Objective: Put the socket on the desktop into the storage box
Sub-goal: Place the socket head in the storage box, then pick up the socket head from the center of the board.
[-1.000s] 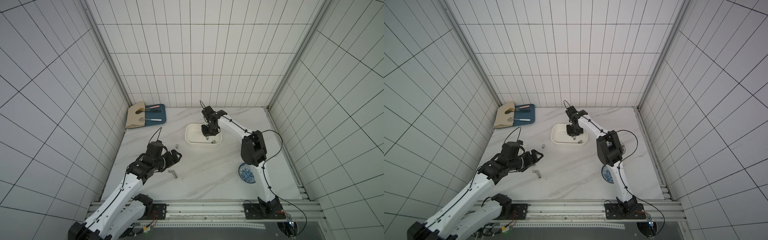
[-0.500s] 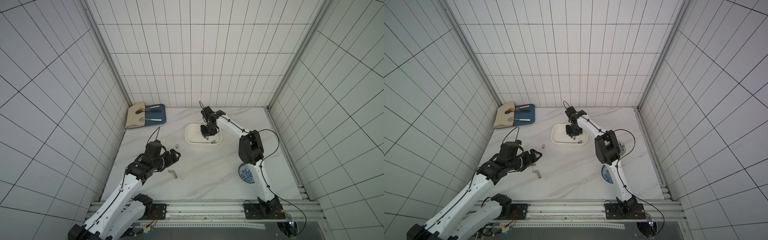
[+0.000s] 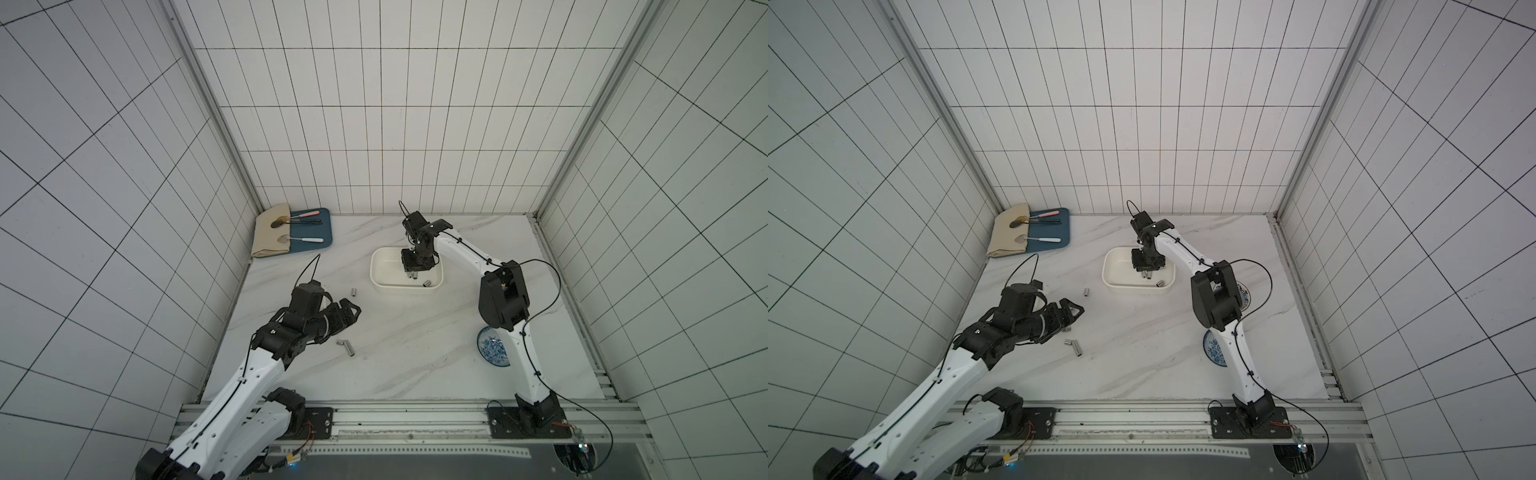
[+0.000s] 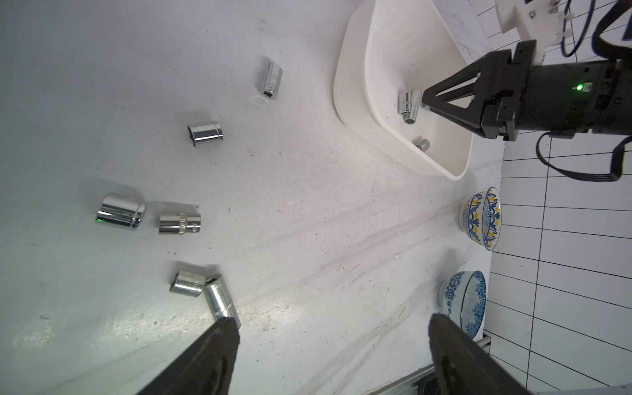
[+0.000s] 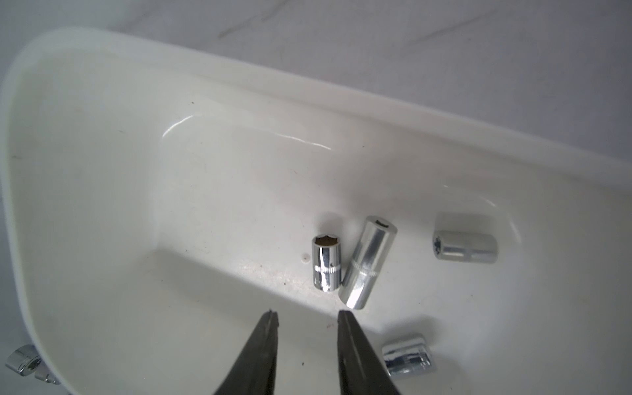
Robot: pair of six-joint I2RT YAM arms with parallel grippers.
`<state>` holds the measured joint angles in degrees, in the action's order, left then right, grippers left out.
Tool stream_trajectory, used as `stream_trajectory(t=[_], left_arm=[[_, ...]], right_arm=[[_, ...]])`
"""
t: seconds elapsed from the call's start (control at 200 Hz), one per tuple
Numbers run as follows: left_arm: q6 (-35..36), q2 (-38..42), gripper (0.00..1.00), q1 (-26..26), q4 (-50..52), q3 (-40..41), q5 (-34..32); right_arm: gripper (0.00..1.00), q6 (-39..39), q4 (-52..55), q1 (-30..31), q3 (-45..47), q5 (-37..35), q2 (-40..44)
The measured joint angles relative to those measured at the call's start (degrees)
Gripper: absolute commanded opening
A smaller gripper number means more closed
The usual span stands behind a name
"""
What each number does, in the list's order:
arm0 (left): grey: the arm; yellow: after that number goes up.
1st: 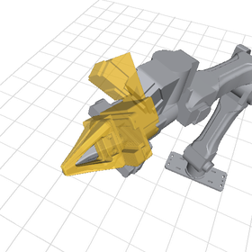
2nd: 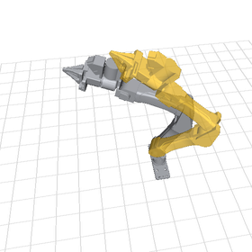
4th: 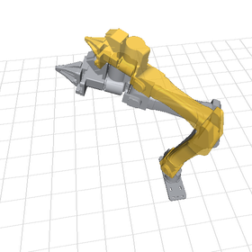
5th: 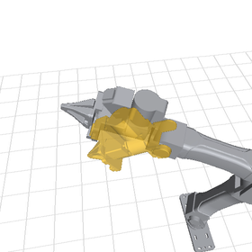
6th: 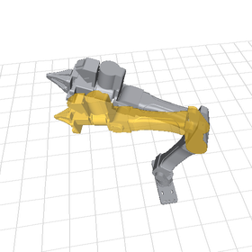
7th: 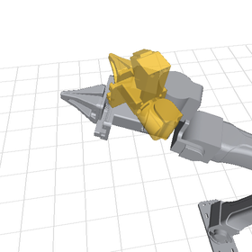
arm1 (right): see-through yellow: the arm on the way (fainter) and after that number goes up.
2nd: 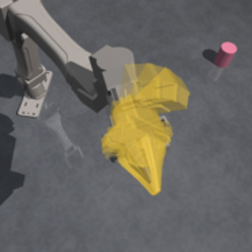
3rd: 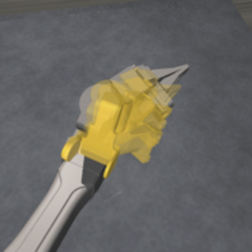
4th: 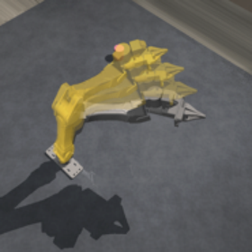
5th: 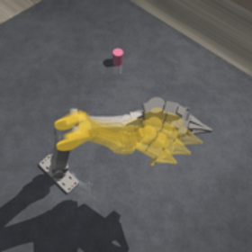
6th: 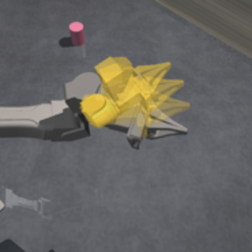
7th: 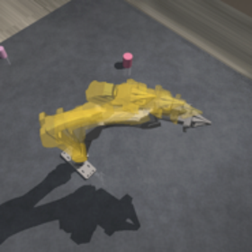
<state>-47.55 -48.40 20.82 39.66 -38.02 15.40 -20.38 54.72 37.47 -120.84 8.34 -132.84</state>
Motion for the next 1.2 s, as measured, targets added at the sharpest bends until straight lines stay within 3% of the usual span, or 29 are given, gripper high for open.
stream_trajectory(t=[0.81,1.199], left_arm=[[2.4,-4.8,0.89,-0.3,4.4,-4.2,-3.8],[4.9,-11.6,0.89,-0.3,6.6,-9.6,-5.9]], right_arm=[[0.36,-0.5,-4.9,2.8,18.3,0.0,19.3],[0.40,-2.5,-12.3,6.3,36.2,2.7,33.7]])
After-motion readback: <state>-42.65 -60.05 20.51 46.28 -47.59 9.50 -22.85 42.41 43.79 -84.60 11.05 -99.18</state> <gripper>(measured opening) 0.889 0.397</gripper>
